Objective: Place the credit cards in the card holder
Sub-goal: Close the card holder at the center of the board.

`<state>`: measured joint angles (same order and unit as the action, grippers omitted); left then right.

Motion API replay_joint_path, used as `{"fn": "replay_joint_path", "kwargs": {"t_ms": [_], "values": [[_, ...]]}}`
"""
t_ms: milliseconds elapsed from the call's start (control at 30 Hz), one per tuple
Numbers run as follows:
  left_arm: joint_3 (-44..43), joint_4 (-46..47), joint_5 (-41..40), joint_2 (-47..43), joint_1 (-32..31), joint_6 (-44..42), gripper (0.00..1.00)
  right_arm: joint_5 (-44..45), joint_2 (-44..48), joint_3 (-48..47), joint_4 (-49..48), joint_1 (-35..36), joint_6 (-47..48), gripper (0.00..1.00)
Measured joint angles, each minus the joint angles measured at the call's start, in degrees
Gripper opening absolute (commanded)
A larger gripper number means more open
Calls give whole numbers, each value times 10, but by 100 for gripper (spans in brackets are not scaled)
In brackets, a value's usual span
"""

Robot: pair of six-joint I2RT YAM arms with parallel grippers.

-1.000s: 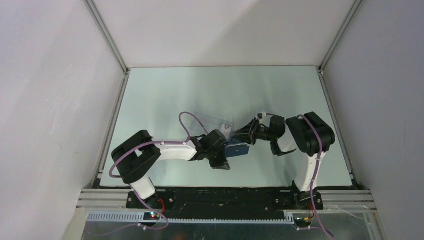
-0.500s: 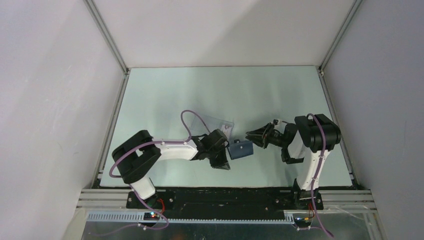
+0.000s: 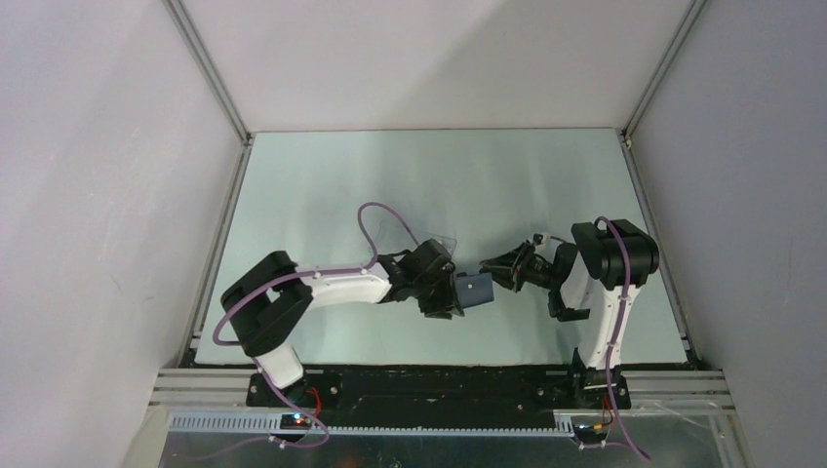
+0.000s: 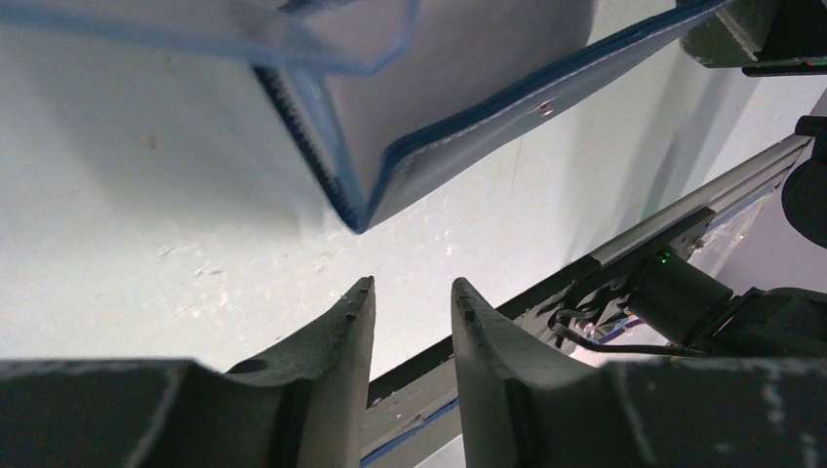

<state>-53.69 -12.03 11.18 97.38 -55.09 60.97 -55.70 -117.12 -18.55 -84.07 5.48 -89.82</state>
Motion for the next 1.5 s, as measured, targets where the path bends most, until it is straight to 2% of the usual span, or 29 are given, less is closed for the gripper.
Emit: {"fn": "replay_joint_path", "kwargs": {"t_ms": [167, 433, 567, 700, 800, 1033, 1167, 1333, 1500], "values": [[38, -2, -1, -36, 13, 1, 49, -6, 2, 15, 11, -1, 48, 31], [58, -8, -1, -53, 40, 0, 57, -7, 55, 45, 116, 2, 153, 31], [58, -7, 1, -53, 45, 0, 57, -2, 95, 51, 201, 12, 214, 31], [58, -7, 2, -51, 49, 0, 55, 18, 160, 51, 338, 31, 285, 31], [58, -7, 2, -42, 51, -2, 54, 36, 227, 46, 461, 55, 325, 29], [57, -7, 1, -28, 51, -11, 54, 83, 305, 13, 637, 147, 384, 29], [56, -7, -1, -28, 52, -16, 55, 110, 311, -16, 695, 205, 394, 29], [56, -8, -2, -28, 60, -22, 55, 126, 289, -37, 723, 269, 384, 30], [49, -21, -7, -28, 71, -32, 55, 137, 279, -64, 746, 298, 377, 31]]}}
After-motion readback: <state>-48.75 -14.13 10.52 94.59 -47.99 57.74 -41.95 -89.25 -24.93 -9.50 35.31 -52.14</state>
